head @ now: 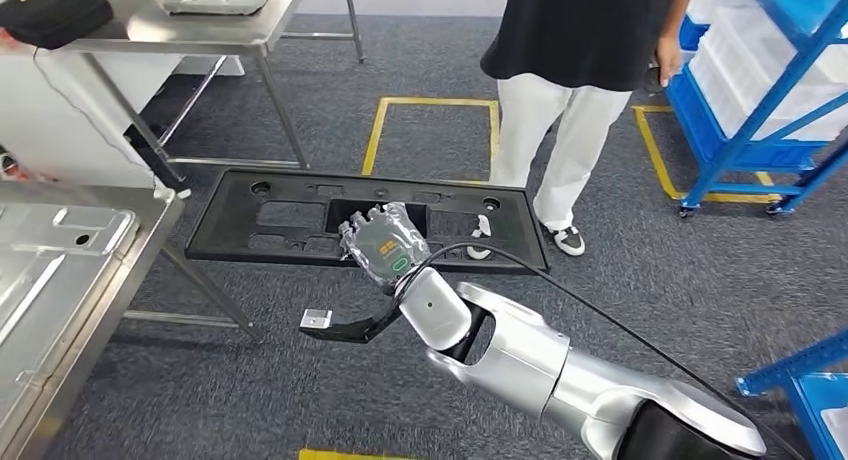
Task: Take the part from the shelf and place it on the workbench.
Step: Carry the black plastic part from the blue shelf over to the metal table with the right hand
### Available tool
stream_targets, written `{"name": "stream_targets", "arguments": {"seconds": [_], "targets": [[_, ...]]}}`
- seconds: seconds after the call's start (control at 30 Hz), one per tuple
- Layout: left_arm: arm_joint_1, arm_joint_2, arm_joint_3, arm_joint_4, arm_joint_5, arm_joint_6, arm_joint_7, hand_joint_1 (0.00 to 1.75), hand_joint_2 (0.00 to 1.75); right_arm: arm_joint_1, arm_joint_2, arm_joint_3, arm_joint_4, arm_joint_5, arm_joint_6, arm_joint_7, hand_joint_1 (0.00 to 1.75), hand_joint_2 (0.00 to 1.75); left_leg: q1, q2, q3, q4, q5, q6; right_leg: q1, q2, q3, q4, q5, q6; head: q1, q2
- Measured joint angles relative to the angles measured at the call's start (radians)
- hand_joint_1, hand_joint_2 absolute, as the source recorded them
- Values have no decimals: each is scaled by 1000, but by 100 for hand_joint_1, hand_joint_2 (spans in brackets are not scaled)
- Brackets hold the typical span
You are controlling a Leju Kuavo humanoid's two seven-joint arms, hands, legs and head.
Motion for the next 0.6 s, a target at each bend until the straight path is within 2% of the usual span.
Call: {"name": "stream_targets", "arguments": {"seconds": [0.03, 0.07, 0.13, 0.2, 0.23, 0.27, 0.3, 0.33, 0.37, 0.43, 0.47, 0.5, 0.57, 0.6], "targets": [[1, 0, 0, 0, 0, 0, 0, 0, 175, 0, 1, 0, 0, 0, 1, -1, 175, 175, 3, -8, -3, -2, 2, -5, 3, -11, -1, -1, 2, -7, 0, 0], [3, 0, 0, 0, 0, 0, 0, 0, 175, -1, 2, 0, 0, 0, 2, -1, 175, 175, 4, -6, -7, -1, 1, -10, 4, -22, 0, -2, 3, -14, 0, 0], [3, 0, 0, 0, 0, 0, 0, 0, 175, -5, 4, 0, -1, 0, 4, -1, 175, 175, 3, 37, -30, 44, -24, -18, 3, -42, 4, -7, 5, -28, -1, 0], [-1, 0, 0, 0, -1, 0, -1, 0, 175, -8, 5, 0, -1, -1, 8, -2, 175, 175, 1, 90, -89, 170, -81, -26, 5, -62, 7, -8, 3, -36, -2, 0], [-4, 0, 0, 0, 0, 0, -1, 0, 175, -8, 5, 0, -1, -1, 10, -2, 175, 175, 2, 100, -125, 242, -108, -28, 7, -75, 7, -8, 2, -38, -2, 0], [-7, 0, 0, 0, 0, 0, -2, 0, 175, -8, 5, 0, -1, -2, 11, -3, 175, 175, 2, 104, -149, 291, -122, -30, 9, -87, 7, -8, 1, -40, -2, 0], [-9, 0, 0, 0, 0, 0, -2, 0, 175, -7, 4, 1, -1, -2, 12, -4, 175, 175, 2, 106, -155, 304, -119, -30, 10, -100, 8, -8, -1, -40, -2, 0], [-10, 0, 0, 0, 0, -1, -2, 0, 175, -7, 5, 1, -1, -2, 13, -4, 175, 175, 2, 110, -140, 274, -99, -28, 10, -111, 10, -8, -2, -40, -2, 0], [-8, 0, 0, 0, 0, -1, -1, 0, 175, -7, 5, 1, -1, -2, 13, -5, 175, 175, 1, 120, -105, 209, -67, -25, 11, -122, 13, -8, -5, -39, -2, 0], [-4, 0, 0, 0, 0, -1, 0, 0, 175, -9, 6, 1, -1, -2, 14, -5, 175, 175, -8, 165, -30, 63, -18, -16, 15, -140, 18, -8, -10, -34, -2, 0], [-3, 0, 0, 0, 0, -2, -1, 0, 175, -10, 6, 1, -1, -3, 15, -5, 175, 175, -14, 182, -10, 21, -8, -10, 17, -149, 21, -8, -13, -29, -2, 0], [-3, 0, 0, 0, 0, -2, -1, 0, 175, -10, 6, 1, -1, -4, 16, -5, 175, 175, -20, 188, -3, 3, -8, -5, 18, -159, 23, -9, -15, -25, -2, 0], [1, 0, 0, 0, 0, -3, -2, 0, 175, -11, 8, 1, -2, -6, 18, -5, 175, 175, -21, 164, -1, -2, -6, 5, 18, -176, 28, -11, -21, -14, -2, 0], [4, -1, 0, 0, 0, -3, -3, 0, 175, -11, 9, 0, -4, -6, 18, -5, 175, 175, -19, 152, 4, -7, -3, 11, 17, -168, 29, -5, -28, -9, -2, 0]]}}
